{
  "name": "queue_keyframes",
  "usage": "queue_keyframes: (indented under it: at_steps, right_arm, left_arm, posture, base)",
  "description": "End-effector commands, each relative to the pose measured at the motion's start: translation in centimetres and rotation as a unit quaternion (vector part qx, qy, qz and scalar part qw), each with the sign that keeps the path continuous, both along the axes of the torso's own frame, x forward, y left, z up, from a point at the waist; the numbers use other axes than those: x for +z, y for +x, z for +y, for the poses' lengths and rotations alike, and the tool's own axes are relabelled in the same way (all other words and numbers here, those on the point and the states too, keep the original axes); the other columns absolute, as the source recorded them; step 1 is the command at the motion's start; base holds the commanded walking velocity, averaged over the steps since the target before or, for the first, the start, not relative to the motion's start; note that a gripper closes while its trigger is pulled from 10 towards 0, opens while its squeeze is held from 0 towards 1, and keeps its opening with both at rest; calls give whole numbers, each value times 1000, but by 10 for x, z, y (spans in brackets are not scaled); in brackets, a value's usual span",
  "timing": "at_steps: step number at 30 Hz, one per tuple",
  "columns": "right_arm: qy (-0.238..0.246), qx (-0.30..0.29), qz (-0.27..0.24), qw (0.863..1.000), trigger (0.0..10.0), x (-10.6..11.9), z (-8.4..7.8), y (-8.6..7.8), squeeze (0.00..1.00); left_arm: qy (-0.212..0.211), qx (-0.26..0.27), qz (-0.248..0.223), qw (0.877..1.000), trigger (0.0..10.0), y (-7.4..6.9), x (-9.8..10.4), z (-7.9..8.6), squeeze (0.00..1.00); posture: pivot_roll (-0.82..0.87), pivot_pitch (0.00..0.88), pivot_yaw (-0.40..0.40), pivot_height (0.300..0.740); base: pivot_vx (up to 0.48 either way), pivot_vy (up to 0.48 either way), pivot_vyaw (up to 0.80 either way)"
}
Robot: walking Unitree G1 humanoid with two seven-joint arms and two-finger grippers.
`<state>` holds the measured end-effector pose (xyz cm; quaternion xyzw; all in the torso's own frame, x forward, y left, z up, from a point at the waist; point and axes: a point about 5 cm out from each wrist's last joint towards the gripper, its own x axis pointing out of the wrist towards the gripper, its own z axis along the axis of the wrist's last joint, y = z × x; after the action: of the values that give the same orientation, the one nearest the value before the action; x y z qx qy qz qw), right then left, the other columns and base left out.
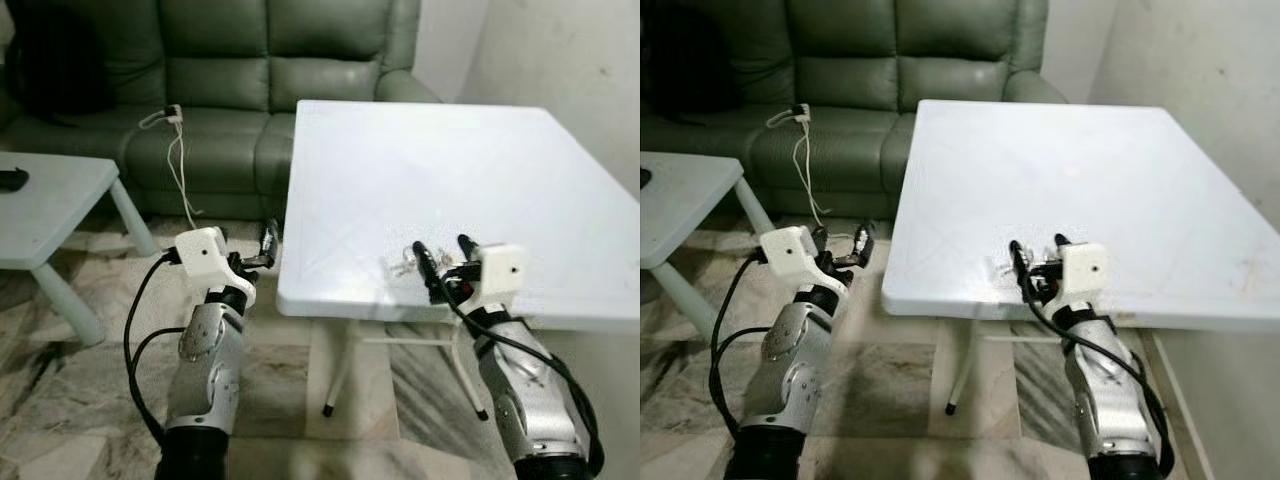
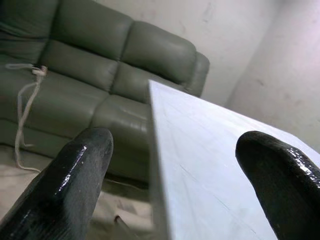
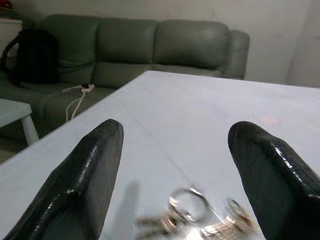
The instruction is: Hang keys on a hook
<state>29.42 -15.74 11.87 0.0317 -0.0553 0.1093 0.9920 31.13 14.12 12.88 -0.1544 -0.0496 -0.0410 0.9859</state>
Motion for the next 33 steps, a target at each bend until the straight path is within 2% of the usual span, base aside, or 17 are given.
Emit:
queue_keyframes:
  at_steps: [1, 17, 18, 19, 33]
  right_arm:
    - [-3, 9, -10, 1000, 10000, 6, 2, 1, 0]
    - [-2, 36, -3, 999, 10000, 5, 7, 1, 0]
    - [1, 38, -2, 999, 10000, 6, 7, 0, 204]
    - [4, 40, -4, 999, 10000, 6, 7, 0, 1000]
    - [-5, 55, -2, 998, 10000, 6, 5, -2, 1000]
  left_arm:
    - [0, 3, -6, 1000, 10000, 1, 4, 0, 0]
    - [9, 12, -1, 1000, 10000, 1, 2, -1, 0]
    - [8, 12, -1, 1000, 10000, 1, 2, -2, 0]
    - [8, 12, -1, 1000, 10000, 1, 2, -2, 0]
    - [4, 15, -2, 1000, 10000, -1, 1, -4, 0]
  posture:
    - [1, 0, -72, 740]
    - [-5, 0, -74, 740]
    - [-6, 0, -74, 740]
    - [-6, 0, -74, 740]
    - [-8, 0, -82, 740]
  base:
    - [307, 0, 0]
    - [0, 0, 0]
    - [0, 0, 0]
    - [0, 0, 0]
    - [0, 0, 0]
